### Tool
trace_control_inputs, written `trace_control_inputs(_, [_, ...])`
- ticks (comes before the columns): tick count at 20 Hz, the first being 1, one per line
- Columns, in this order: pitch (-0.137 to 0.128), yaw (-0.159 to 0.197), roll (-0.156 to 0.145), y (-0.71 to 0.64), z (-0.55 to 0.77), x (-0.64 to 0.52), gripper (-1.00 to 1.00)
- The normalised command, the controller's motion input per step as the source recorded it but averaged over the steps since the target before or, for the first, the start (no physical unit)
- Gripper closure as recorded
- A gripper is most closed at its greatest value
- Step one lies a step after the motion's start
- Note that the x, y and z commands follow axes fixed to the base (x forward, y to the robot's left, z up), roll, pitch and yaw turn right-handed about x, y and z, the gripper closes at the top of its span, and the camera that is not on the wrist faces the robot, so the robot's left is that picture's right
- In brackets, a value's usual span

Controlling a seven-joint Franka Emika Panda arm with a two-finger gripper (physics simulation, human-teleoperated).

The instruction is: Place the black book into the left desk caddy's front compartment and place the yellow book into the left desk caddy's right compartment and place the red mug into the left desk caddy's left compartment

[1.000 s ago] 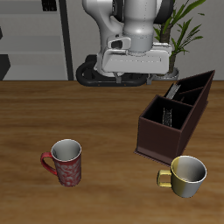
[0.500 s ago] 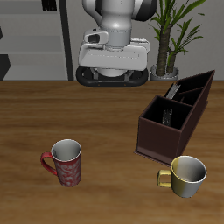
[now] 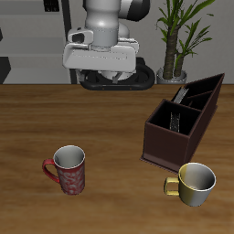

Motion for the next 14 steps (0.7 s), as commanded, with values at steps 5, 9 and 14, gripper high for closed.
trace_control_inputs(5, [0.026, 0.018, 0.043, -0.09, -0.1, 0.36, -1.0])
trace_control_inputs(9, [-0.012, 0.028, -0.023, -0.1, -0.11, 0.32, -1.0])
trace_control_inputs(14, [0.023, -0.028, -0.012, -0.09, -0.13, 0.24, -1.0])
